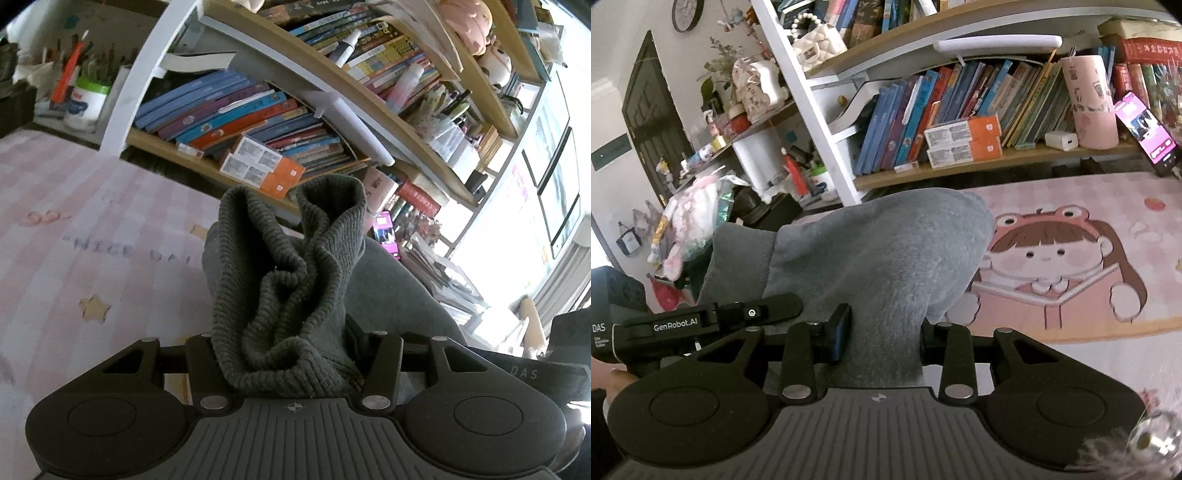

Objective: Fold clothes

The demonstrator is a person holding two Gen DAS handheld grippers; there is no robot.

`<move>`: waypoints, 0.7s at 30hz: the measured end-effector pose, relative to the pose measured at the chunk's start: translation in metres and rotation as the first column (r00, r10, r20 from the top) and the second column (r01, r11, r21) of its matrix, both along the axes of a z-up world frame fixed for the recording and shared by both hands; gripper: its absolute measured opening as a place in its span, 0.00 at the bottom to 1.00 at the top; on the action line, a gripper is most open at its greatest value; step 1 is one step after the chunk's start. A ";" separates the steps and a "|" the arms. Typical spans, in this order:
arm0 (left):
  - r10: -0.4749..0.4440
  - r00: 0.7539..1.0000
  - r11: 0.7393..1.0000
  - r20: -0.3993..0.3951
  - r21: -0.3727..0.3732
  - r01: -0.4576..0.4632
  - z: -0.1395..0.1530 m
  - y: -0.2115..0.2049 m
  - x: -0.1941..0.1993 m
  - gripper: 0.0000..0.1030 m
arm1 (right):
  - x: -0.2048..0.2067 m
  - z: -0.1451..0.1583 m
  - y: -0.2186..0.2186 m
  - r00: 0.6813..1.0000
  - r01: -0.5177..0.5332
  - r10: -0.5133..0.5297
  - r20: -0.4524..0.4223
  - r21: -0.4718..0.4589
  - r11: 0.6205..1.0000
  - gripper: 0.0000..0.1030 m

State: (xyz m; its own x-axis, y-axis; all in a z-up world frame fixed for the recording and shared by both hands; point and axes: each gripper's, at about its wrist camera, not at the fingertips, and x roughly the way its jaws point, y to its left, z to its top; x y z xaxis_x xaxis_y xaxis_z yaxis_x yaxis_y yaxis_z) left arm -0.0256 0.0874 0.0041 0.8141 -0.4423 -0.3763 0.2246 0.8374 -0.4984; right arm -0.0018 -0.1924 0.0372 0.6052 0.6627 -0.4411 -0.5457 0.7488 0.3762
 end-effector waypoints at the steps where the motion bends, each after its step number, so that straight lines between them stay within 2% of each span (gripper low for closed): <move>1: -0.002 1.000 1.000 0.000 0.003 0.002 0.003 -0.001 0.005 0.49 | 0.005 0.001 0.000 1.000 0.003 -0.003 0.002 0.002 1.000 0.30; 9: -0.016 1.000 0.999 0.011 0.050 0.016 0.025 -0.012 0.056 0.49 | 0.054 0.013 -0.006 1.000 0.027 -0.027 0.008 0.032 0.999 0.30; 15: -0.021 1.000 0.999 0.008 0.039 0.021 0.031 -0.015 0.096 0.49 | 0.092 0.019 -0.008 0.999 0.035 -0.036 0.017 0.033 0.999 0.30; 21: -0.022 1.000 0.999 0.005 0.042 0.022 0.030 -0.019 0.136 0.49 | 0.135 0.011 -0.011 0.999 0.045 -0.045 -0.009 0.061 0.997 0.30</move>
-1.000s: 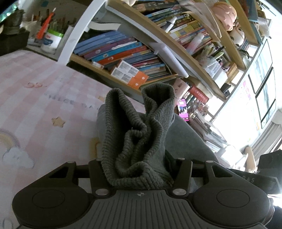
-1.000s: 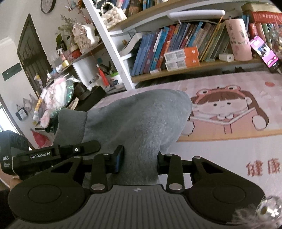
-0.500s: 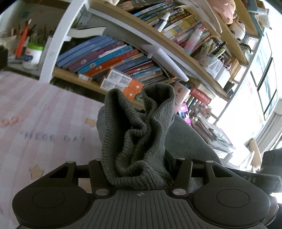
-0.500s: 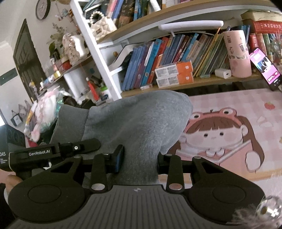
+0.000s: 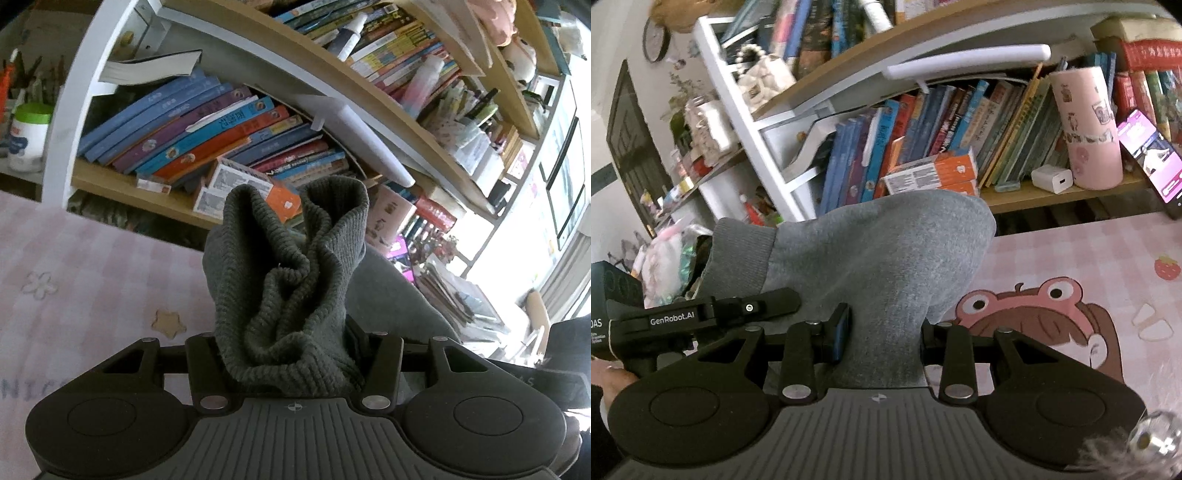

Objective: Fold clothes

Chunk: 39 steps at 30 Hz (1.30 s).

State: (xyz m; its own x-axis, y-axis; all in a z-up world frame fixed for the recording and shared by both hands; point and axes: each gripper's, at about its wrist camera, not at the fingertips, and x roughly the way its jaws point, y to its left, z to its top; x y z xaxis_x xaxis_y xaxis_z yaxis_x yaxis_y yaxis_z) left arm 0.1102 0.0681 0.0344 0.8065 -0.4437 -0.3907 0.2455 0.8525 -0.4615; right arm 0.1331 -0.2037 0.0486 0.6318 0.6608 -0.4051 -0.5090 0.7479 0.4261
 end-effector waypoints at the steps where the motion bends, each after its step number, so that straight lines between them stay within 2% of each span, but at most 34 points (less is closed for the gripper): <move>1: 0.000 1.000 1.000 -0.002 0.001 0.000 0.000 -0.001 0.007 0.49 | 0.008 -0.002 -0.001 1.000 0.001 -0.001 -0.007 0.007 1.000 0.30; 7: -0.003 1.000 0.999 -0.020 -0.038 0.002 -0.005 0.000 0.045 0.49 | 0.047 -0.012 -0.004 0.999 0.011 -0.010 -0.035 0.044 0.999 0.30; 19: 0.014 0.999 0.998 -0.041 -0.068 -0.016 -0.031 0.000 0.101 0.49 | 0.112 -0.039 -0.001 0.997 0.021 -0.017 -0.079 0.057 0.998 0.31; 22: 0.018 0.998 0.995 -0.064 -0.101 -0.024 -0.047 0.004 0.112 0.49 | 0.124 -0.053 -0.001 0.995 0.021 -0.015 -0.098 0.060 0.998 0.31; 25: 0.021 0.994 0.994 -0.108 -0.103 -0.032 -0.063 0.009 0.119 0.51 | 0.129 -0.068 -0.006 0.993 0.015 -0.004 -0.119 0.085 0.996 0.34; 27: 0.017 0.993 0.990 -0.117 -0.136 -0.033 -0.065 0.013 0.120 0.53 | 0.131 -0.070 -0.009 0.992 0.009 0.004 -0.128 0.104 0.995 0.34; 32: 0.028 0.993 0.995 -0.111 -0.096 -0.039 -0.066 0.010 0.119 0.62 | 0.129 -0.073 -0.010 0.990 0.037 -0.021 -0.137 0.110 0.993 0.49; 34: 0.059 0.994 0.995 -0.096 -0.080 -0.066 -0.065 0.012 0.116 0.72 | 0.127 -0.074 -0.012 0.989 0.061 -0.045 -0.138 0.112 0.992 0.67; 36: 0.106 0.992 0.992 -0.063 -0.055 -0.109 -0.062 0.016 0.111 0.82 | 0.123 -0.073 -0.016 0.989 0.089 -0.075 -0.125 0.108 0.990 0.72; 39: 0.164 0.986 0.986 0.002 -0.038 -0.164 -0.054 0.022 0.096 0.85 | 0.115 -0.070 -0.022 0.989 0.121 -0.110 -0.100 0.109 0.987 0.75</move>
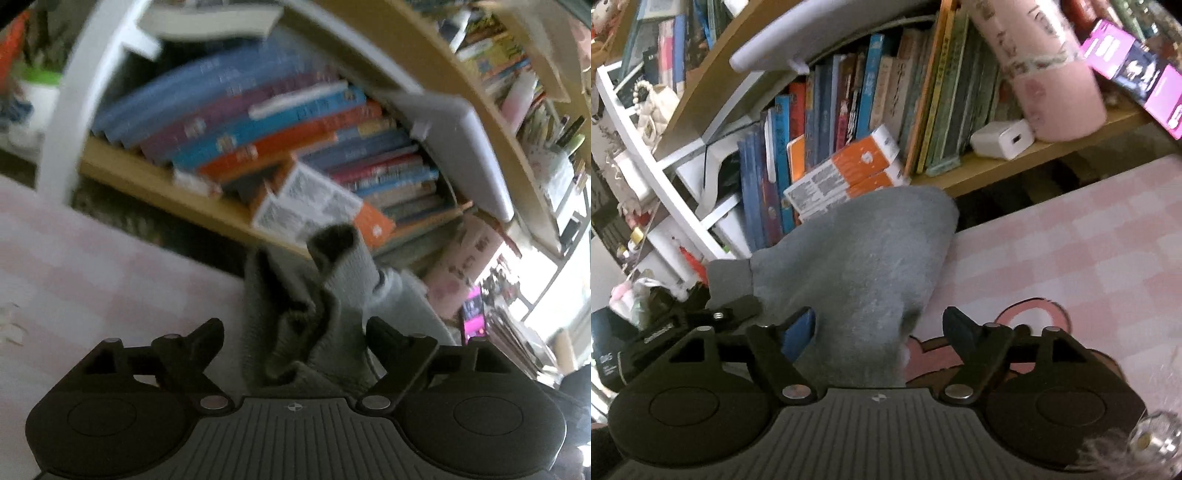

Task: Fold clothes
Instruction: 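Lower the folded sweatshirt onto the mat and open both tools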

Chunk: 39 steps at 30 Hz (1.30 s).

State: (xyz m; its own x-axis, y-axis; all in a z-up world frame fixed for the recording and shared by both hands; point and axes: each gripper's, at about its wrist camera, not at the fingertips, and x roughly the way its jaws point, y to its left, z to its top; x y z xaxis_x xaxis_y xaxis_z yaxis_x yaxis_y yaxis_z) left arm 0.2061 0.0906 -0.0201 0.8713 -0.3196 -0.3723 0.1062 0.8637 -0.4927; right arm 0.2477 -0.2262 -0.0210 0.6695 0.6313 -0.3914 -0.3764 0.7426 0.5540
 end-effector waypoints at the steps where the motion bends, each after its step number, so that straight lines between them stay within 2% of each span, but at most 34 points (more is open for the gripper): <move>1: 0.019 1.000 1.000 0.010 0.006 -0.019 0.002 0.002 -0.005 0.86 | -0.003 0.002 -0.002 1.000 0.012 -0.012 0.008 0.001 1.000 0.76; 8: 0.134 0.985 0.987 0.108 0.076 -0.143 0.024 0.013 -0.054 0.86 | -0.046 0.017 -0.004 0.996 0.054 -0.052 0.069 -0.027 0.998 0.78; 14: 0.133 0.985 0.989 0.112 0.044 -0.138 0.032 0.012 -0.091 0.87 | -0.091 0.024 0.011 0.992 0.038 -0.026 0.127 -0.095 0.995 0.80; 16: 0.122 0.986 0.990 0.114 0.052 -0.129 0.032 0.006 -0.101 0.88 | -0.107 0.027 0.016 0.987 0.054 -0.032 0.159 -0.137 0.989 0.83; 18: 0.115 0.986 0.990 0.119 0.072 -0.124 0.032 -0.002 -0.111 0.88 | -0.122 0.030 0.020 0.977 0.095 -0.053 0.205 -0.203 0.975 0.87; 21: 0.111 0.987 0.988 0.115 0.094 -0.122 0.030 -0.013 -0.123 0.91 | -0.143 0.029 0.027 0.958 0.166 -0.075 0.277 -0.323 0.932 0.91; 23: 0.111 0.988 0.986 0.111 0.116 -0.123 0.030 -0.021 -0.131 0.92 | -0.152 0.026 0.029 0.950 0.192 -0.079 0.303 -0.364 0.911 0.92; 26: 0.107 0.986 0.967 0.131 0.215 -0.134 0.030 -0.038 -0.143 0.94 | -0.161 0.026 0.028 0.940 0.218 -0.091 0.328 -0.375 0.901 0.94; 31: 0.081 0.976 0.903 0.202 0.399 -0.158 0.029 -0.063 -0.156 0.97 | -0.172 0.027 0.029 0.922 0.256 -0.104 0.372 -0.389 0.885 0.97; 39: 0.074 0.976 0.878 0.203 0.451 -0.160 0.028 -0.066 -0.155 0.97 | -0.176 0.023 0.028 0.911 0.306 -0.137 0.388 -0.416 0.857 0.97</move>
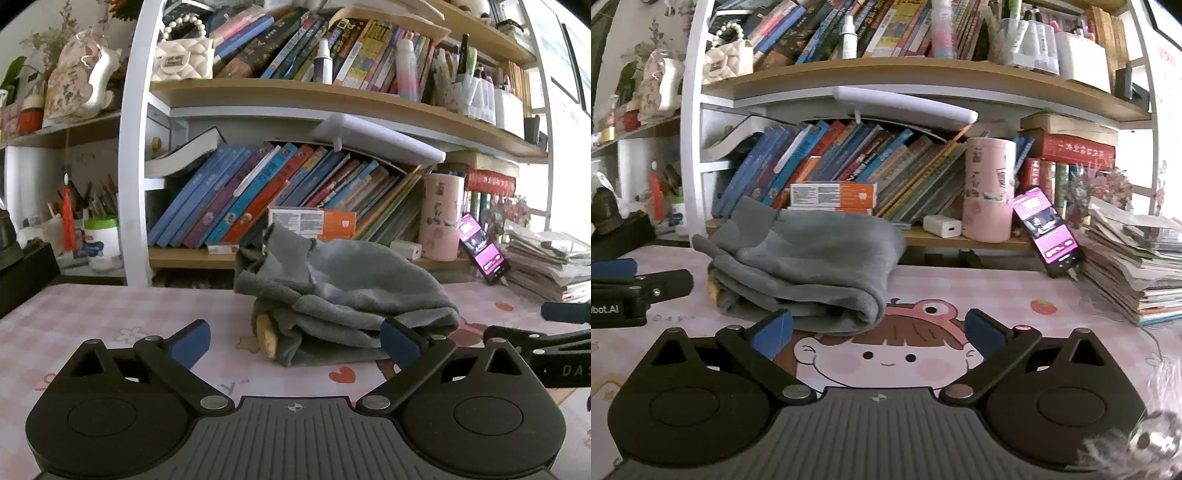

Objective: Fold clothes

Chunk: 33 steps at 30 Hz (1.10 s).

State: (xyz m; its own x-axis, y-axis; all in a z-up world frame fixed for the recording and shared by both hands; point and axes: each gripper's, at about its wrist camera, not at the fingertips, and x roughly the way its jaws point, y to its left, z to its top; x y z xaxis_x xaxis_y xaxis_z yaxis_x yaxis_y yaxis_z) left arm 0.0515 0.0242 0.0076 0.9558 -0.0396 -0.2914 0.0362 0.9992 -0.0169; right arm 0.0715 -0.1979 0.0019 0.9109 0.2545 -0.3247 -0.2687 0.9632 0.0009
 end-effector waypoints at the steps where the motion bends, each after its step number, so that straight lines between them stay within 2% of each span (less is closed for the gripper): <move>1: 0.000 1.000 1.000 -0.001 0.003 0.000 -0.001 0.000 0.000 0.97 | 0.000 0.000 0.000 1.000 0.005 -0.005 0.001 -0.002 1.000 0.97; 18: -0.016 1.000 1.000 -0.017 0.006 0.016 -0.002 -0.001 0.002 0.99 | -0.002 -0.002 0.005 1.000 0.004 -0.003 0.010 -0.036 0.999 1.00; 27: -0.022 1.000 0.999 -0.017 -0.034 0.022 0.000 0.003 0.001 0.99 | 0.000 -0.002 0.006 1.000 0.005 -0.005 -0.007 -0.044 0.999 1.00; 33: -0.020 1.000 0.999 -0.012 -0.026 0.020 0.001 0.002 0.000 0.99 | 0.000 -0.002 0.009 1.000 -0.006 0.005 -0.005 -0.061 0.998 1.00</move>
